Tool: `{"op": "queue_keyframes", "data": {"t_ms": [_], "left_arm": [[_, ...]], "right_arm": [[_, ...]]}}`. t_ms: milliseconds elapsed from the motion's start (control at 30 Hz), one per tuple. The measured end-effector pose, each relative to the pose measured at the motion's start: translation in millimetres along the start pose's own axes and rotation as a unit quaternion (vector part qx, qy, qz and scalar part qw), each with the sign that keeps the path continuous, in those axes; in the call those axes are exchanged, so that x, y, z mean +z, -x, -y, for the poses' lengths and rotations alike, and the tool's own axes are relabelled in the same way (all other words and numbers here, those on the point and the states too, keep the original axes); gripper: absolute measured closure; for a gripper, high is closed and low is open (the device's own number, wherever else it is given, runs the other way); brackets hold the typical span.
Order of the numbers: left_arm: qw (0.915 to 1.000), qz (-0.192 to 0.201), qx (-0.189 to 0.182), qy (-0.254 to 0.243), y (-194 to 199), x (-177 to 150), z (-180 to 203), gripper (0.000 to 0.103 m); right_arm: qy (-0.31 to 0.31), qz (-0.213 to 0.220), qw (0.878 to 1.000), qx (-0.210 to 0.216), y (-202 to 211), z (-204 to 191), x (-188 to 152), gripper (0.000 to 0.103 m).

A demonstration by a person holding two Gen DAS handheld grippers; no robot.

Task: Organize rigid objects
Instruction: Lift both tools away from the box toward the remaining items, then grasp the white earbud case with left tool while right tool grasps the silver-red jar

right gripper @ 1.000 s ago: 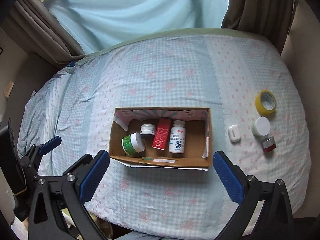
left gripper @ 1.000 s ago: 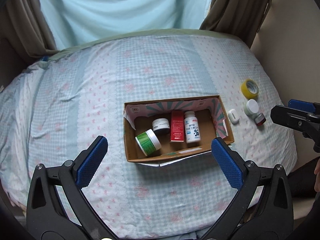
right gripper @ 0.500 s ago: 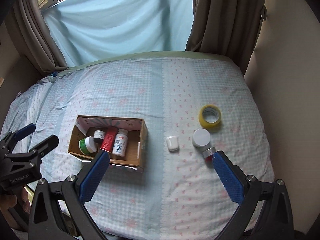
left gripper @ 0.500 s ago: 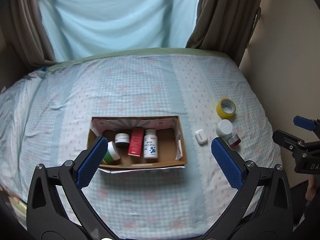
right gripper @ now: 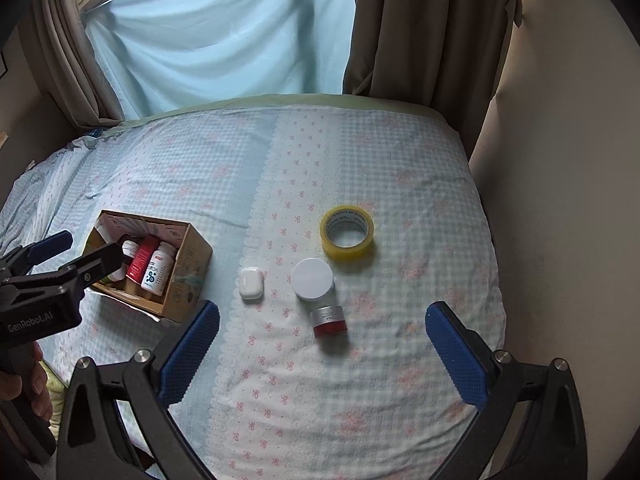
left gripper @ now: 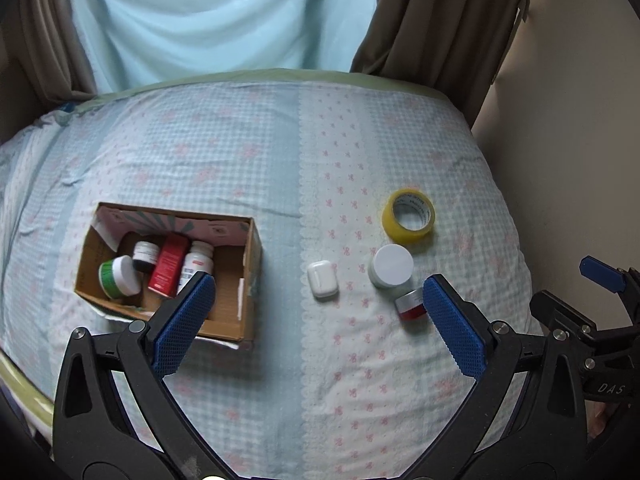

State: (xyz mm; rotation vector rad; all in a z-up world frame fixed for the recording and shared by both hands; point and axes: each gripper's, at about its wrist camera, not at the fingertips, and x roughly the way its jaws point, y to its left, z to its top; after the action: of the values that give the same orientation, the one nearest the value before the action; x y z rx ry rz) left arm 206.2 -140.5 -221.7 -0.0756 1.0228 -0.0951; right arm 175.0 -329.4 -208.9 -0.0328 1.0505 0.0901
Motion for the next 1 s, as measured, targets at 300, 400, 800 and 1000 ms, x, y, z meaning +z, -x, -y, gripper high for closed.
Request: {"op": "queue_keyframes", "data": {"t_ms": [300,400,800,1000], "left_arm": [[0.9986,-0.035,0.008,0.04,-100.2,-22.4,17.0,0.0],[0.9973,-0.05,0.011,0.053,-144.1,-38.1,17.2,0.0],[0.9953,-0.064,0.048,0.054,-267.1,-70.6,3.3,0.016],[0.9946,-0.063,0.046,0.068,-283.9,-73.0,-5.1,0.031]], "right_arm": [[0.011,-0.016,1.0,0.019,-76.9,25.3,-22.3,0.0],[0.015,-0.025,0.999,0.022,-112.3,29.4,-36.5,0.0],[0.036,-0.058,0.997,0.041,-223.0,22.1,-88.2,0.008],[0.046,-0.063,0.997,0.027,-251.0,18.2,-95.1,0.016]]}}
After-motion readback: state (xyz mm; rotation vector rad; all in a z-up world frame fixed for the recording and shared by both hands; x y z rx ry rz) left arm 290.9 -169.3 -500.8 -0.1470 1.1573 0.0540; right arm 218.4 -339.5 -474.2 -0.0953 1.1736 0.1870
